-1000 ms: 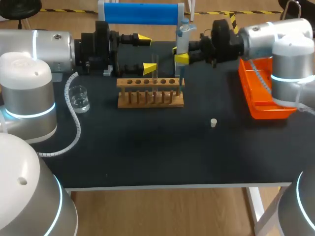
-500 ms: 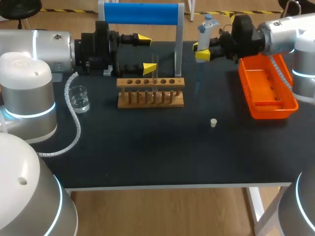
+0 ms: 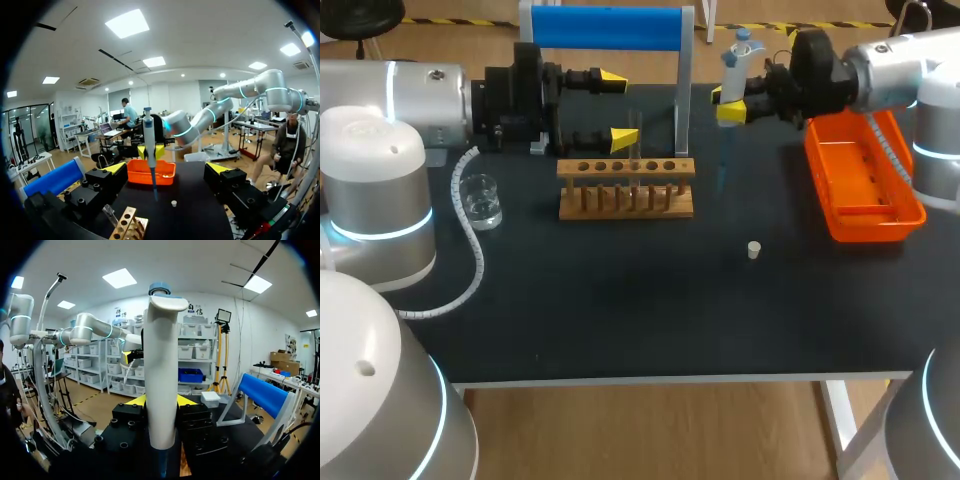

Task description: Invert the test tube, pick up the pipette, mount the tip to pipette, aspirate from beaker and dispense into the tube, eject the tip, return the pipette, and cap with the stopper.

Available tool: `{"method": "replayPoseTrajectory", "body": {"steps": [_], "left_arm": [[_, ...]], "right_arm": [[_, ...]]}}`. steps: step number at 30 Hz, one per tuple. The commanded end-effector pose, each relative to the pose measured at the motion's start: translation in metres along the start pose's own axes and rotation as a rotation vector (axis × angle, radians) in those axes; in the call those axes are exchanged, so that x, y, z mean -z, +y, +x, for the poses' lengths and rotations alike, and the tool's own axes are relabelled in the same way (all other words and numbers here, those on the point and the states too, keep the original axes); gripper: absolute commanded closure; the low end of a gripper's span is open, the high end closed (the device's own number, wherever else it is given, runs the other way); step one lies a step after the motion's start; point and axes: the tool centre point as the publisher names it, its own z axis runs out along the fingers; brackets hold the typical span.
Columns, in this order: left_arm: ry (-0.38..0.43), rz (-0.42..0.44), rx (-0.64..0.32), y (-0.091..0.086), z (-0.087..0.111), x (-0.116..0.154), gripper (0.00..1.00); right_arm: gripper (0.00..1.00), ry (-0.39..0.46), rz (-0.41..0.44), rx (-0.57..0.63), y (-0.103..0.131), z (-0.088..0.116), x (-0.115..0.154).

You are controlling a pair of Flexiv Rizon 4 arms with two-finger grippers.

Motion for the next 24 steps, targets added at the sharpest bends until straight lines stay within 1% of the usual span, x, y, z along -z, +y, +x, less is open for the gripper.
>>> {"method": "replayPoseTrajectory", "body": {"steps": [1,7,9,14,19,20,24], "left_arm": [[-0.002,0.001,0.000,0.000,0.001,0.001,0.00],[-0.002,0.001,0.000,0.000,0.001,0.001,0.00],[-0.002,0.001,0.000,0.000,0.001,0.001,0.00],[-0.002,0.001,0.000,0.000,0.001,0.001,0.00],[-0.002,0.001,0.000,0.000,0.001,0.001,0.00],[-0.002,0.001,0.000,0.000,0.001,0.001,0.00],[-0.002,0.001,0.000,0.000,0.001,0.001,0.00]], "right_arm": [[1.00,-0.003,0.000,-0.001,0.004,0.001,0.007],[1.00,-0.024,-0.021,0.004,0.022,0.010,0.054],[1.00,-0.024,-0.025,0.005,0.024,0.007,0.069],[1.00,-0.019,-0.028,0.006,0.032,0.013,0.107],[1.00,-0.029,-0.019,0.019,0.036,0.012,0.147],[1.00,-0.030,-0.037,0.018,0.037,0.011,0.155],[1.00,-0.043,-0.031,0.042,0.039,0.008,0.186]]}}
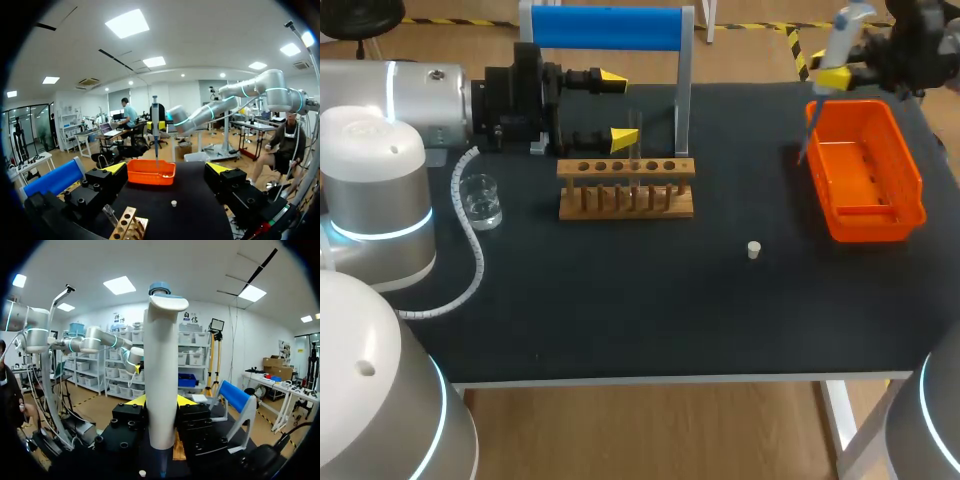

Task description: Invert the test tube, pick up the pipette, mount the tip to pipette, aspirate from beaker and dispense into the tube, eject the tip, return the pipette, and cap with the stopper.

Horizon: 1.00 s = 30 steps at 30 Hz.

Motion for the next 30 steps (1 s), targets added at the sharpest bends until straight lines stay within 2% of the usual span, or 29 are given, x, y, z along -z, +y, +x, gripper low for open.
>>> {"method": "replayPoseTrajectory", "body": {"steps": [1,3,13,21,30], "left_arm": [[-0.002,0.001,0.000,0.000,0.001,0.001,0.00],[-0.002,0.001,0.000,0.000,0.001,0.001,0.00],[-0.002,0.001,0.000,0.000,0.001,0.001,0.00],[-0.002,0.001,0.000,0.000,0.001,0.001,0.00],[-0.002,0.001,0.000,0.000,0.001,0.001,0.00]], "right_arm": [[1.00,0.006,0.009,0.018,0.002,-0.003,0.044],[1.00,0.002,-0.019,0.005,0.003,-0.006,0.055],[1.00,-0.015,0.003,0.009,-0.010,-0.016,0.098],[1.00,-0.004,-0.007,0.003,-0.021,-0.019,0.115],[1.00,-0.008,-0.007,-0.014,-0.047,-0.022,0.123]]}}
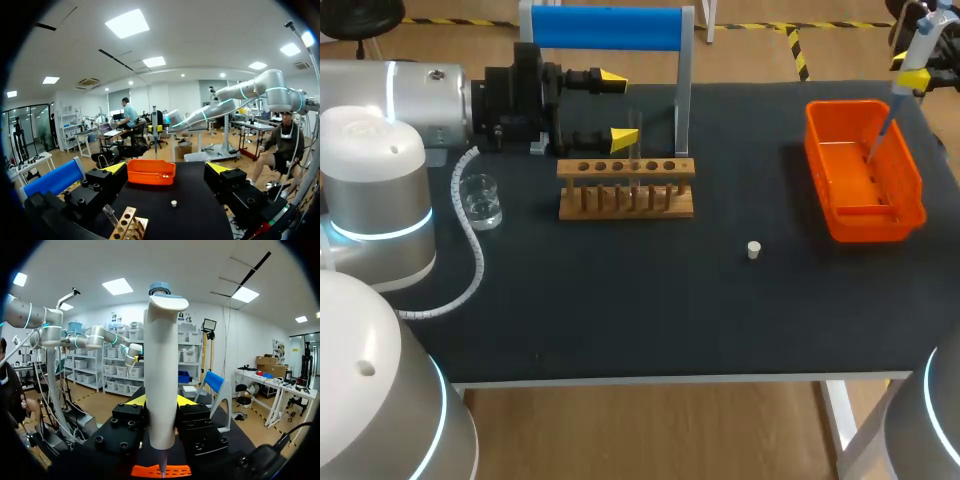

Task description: Invert the test tube, pick up the pipette, mount the tip to pipette, aspirate from beaker and dispense into the tube, eject the tip, return the pipette, and cap with the stopper.

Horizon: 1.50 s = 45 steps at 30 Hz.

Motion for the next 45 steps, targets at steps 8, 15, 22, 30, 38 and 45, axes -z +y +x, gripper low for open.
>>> {"method": "replayPoseTrajectory", "body": {"steps": [8,15,22,30,38,45], "left_arm": [[-0.002,0.001,0.000,0.000,0.001,0.001,0.00],[-0.002,0.001,0.000,0.000,0.001,0.001,0.00],[-0.002,0.001,0.000,0.000,0.001,0.001,0.00],[-0.002,0.001,0.000,0.000,0.001,0.001,0.00],[-0.002,0.001,0.000,0.000,0.001,0.001,0.00],[-0.002,0.001,0.000,0.000,0.001,0.001,0.00]], "right_arm": [[1.00,0.019,-0.012,0.005,-0.023,-0.007,0.004],[1.00,0.040,-0.014,0.006,-0.022,-0.003,-0.001],[1.00,0.033,0.002,0.007,-0.022,0.000,0.001],[1.00,0.024,0.012,0.011,-0.019,0.002,0.001],[1.00,0.024,0.014,0.011,-0.019,0.002,0.001],[1.00,0.024,0.014,0.011,-0.019,0.002,0.001]]}}
